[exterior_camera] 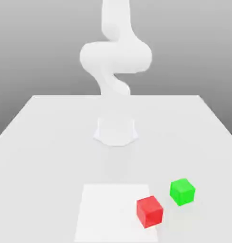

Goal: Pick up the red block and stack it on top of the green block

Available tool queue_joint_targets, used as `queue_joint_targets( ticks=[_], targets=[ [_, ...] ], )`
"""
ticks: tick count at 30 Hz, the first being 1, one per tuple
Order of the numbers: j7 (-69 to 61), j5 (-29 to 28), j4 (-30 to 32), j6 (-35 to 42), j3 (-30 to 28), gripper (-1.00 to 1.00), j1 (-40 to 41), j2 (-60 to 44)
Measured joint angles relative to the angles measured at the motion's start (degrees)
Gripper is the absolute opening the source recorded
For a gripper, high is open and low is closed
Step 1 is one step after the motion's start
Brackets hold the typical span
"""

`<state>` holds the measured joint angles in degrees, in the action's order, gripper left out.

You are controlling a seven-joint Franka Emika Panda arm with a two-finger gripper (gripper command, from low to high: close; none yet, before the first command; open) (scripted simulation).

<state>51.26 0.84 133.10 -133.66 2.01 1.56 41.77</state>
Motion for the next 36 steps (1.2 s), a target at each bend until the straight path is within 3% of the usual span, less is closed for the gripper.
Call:
queue_joint_targets(
  ticks=[13,23,29,35,36],
  targets=[
    [30.65,1.23,6.89,-9.8,11.43,0.0,7.12,-20.99],
    [57.67,-3.03,12.15,-17.32,17.6,0.0,9.68,-37.49],
    [74.51,-6.49,15.27,-21.73,17.22,0.0,7.69,-47.59],
    [83.6,-14.93,14.1,-30.61,10.59,0.0,2.52,-59.63],
    [84.25,-15.76,13.89,-31.61,9.64,-1.0,1.75,-60.86]
  ],
)
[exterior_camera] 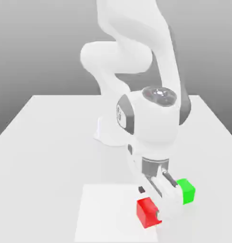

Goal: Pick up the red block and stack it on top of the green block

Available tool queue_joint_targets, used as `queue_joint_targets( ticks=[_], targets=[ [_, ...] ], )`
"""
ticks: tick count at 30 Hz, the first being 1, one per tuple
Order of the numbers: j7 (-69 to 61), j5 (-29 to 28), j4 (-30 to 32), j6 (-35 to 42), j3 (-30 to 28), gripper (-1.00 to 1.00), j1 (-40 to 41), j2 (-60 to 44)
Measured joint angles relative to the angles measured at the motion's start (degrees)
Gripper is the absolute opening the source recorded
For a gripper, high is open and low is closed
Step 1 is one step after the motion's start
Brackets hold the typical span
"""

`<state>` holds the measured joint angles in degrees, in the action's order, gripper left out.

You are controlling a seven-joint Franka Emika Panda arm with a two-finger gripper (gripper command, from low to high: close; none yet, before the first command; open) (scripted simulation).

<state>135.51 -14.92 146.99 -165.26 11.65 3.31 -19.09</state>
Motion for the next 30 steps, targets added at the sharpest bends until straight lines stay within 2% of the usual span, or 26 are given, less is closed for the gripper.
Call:
queue_joint_targets(
  ticks=[7,13,20,22,26,27,30],
  targets=[
    [-0.07,0.12,0.02,-0.05,0.03,-1.0,0.0,0.1],
    [-5.8,9.54,2.39,8.25,5.14,-1.0,1.96,11.22],
    [2.51,18.66,9.26,12.43,11.18,-1.0,-10.1,22.95],
    [5.33,16.93,9.83,10.5,11.34,-1.0,-9.91,21.5],
    [11.61,8.85,9.69,3.86,9.02,-1.0,-10.55,14.14],
    [13.24,6.6,9.6,2.15,7.8,1.0,-11.35,12.16],
    [13.24,6.6,9.6,2.14,7.8,1.0,-11.35,12.16]
  ],
)
